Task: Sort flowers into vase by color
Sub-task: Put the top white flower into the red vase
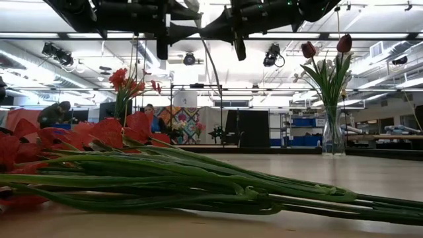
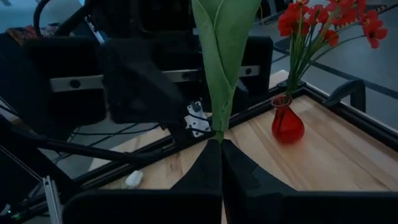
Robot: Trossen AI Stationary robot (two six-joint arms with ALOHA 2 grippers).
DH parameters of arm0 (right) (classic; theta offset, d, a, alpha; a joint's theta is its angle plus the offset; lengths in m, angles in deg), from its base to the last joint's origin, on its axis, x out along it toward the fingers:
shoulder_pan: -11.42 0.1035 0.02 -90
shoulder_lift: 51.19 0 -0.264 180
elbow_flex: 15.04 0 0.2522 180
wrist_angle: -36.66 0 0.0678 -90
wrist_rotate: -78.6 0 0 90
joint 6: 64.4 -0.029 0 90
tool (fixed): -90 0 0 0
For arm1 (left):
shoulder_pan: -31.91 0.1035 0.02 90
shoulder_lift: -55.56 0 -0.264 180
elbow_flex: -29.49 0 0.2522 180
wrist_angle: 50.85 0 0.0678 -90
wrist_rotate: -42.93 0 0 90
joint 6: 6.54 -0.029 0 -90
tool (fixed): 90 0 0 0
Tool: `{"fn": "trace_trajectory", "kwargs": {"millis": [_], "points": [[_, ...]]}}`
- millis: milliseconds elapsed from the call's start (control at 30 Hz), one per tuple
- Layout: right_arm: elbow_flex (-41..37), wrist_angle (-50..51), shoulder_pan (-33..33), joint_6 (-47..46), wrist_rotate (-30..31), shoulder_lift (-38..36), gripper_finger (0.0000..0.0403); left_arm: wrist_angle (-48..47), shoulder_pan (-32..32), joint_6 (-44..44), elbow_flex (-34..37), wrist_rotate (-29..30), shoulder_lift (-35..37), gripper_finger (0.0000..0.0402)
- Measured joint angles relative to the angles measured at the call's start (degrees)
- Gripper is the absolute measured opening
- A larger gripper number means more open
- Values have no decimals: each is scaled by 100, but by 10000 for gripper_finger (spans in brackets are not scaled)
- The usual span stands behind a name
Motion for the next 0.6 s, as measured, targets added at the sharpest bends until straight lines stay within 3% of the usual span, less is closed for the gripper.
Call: {"fn": "trace_trajectory", "kwargs": {"millis": [267, 467, 600], "points": [[0, 98, -4, 276, -70, 0, 3, -133, 73, 57, 0, -41, -2, 16], [13, 630, -13, 104, 83, -4, 33, -413, 97, -590, 0, 22, 46, 8], [0, 1504, -68, -279, 280, -25, 77, -1222, 289, -1035, -9, 518, 619, 4]]}}
